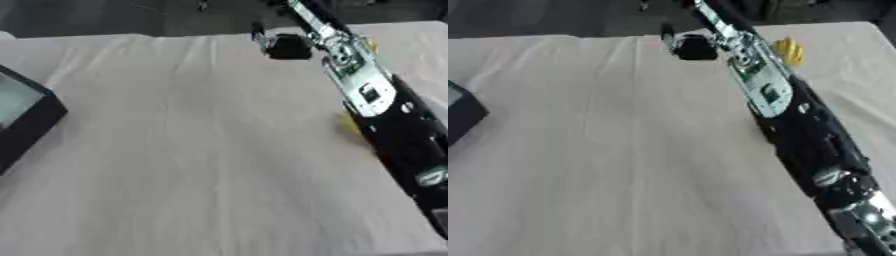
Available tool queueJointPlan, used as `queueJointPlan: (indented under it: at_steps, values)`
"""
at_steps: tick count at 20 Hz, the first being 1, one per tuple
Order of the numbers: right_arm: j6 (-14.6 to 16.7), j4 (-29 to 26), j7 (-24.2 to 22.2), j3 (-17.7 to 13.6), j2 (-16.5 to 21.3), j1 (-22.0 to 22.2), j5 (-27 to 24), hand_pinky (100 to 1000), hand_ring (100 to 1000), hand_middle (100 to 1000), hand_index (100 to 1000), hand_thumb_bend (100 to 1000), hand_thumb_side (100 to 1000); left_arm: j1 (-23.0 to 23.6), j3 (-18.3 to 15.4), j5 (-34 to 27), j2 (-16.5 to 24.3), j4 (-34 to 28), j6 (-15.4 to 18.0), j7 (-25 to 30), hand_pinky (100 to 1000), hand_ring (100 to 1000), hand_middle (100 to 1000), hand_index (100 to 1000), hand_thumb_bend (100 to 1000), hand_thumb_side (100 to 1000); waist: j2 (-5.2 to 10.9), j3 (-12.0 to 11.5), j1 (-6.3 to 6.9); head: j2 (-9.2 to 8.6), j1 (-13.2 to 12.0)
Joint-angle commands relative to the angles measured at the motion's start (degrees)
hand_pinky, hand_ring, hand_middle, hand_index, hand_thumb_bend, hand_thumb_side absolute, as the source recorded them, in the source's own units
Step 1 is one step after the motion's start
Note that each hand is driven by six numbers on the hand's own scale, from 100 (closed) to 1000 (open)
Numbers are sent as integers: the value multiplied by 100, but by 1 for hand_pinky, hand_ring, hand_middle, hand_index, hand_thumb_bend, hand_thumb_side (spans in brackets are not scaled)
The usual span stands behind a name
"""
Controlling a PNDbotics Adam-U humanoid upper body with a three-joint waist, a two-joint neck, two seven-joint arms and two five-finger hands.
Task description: Pick up the objects with one hand, pass them to the other hand, and then place them into the box on the other side of the table.
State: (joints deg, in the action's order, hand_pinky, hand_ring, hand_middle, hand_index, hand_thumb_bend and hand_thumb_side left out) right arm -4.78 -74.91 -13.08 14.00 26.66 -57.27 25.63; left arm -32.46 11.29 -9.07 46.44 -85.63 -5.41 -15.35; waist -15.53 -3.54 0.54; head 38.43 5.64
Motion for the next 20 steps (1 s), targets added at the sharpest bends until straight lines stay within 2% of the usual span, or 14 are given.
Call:
queueJointPlan:
  at_steps: [1, 4, 7, 8, 9, 13, 16, 20]
  values:
    - [-148, 9, -604, 22, 687, -273, 14, 869, 904, 872, 940, 100, 350, 6, -101, -226, 141, -291, -97, 56, 926, 780, 838, 850, 100, 804, 166, 16, -1, 23, -29]
    - [-58, 448, -1080, -76, 1050, -461, -43, 875, 906, 866, 934, 100, 370, 40, -70, -246, 140, -364, -177, 72, 927, 780, 838, 845, 100, 803, 166, 28, -10, 42, -24]
    - [244, 1171, -1331, -289, 1220, -737, 187, 883, 910, 868, 932, 135, 355, 53, -57, -239, 135, -409, -203, 84, 927, 778, 836, 844, 100, 808, 150, 28, 5, 33, 24]
    - [364, 1454, -1387, -365, 1241, -841, 322, 890, 915, 871, 933, 100, 304, 54, -57, -250, 121, -429, -203, 87, 927, 776, 835, 843, 100, 811, 140, 24, 12, 22, 52]
    - [500, 1746, -1447, -436, 1254, -950, 488, 893, 919, 875, 933, 179, 353, 54, -58, -276, 103, -461, -195, 92, 927, 776, 835, 843, 100, 814, 128, 18, 18, 9, 82]
    - [1064, 2856, -1598, -745, 1279, -1343, 1271, 913, 942, 900, 943, 265, 328, 54, -101, -365, -11, -727, -107, 100, 928, 772, 831, 839, 100, 806, 53, -16, 31, -78, 197]
    - [1384, 3417, -1709, -1018, 1291, -1510, 1711, 921, 951, 910, 948, 302, 280, 73, -112, -446, -93, -948, -98, 97, 929, 771, 830, 837, 100, 807, -14, -64, 43, -192, 239]
    - [1584, 3878, -1929, -1255, 1335, -1638, 2172, 935, 962, 920, 948, 400, 199, 110, -115, -536, -143, -1205, -140, 94, 931, 770, 829, 835, 100, 808, -83, -145, 44, -424, 327]
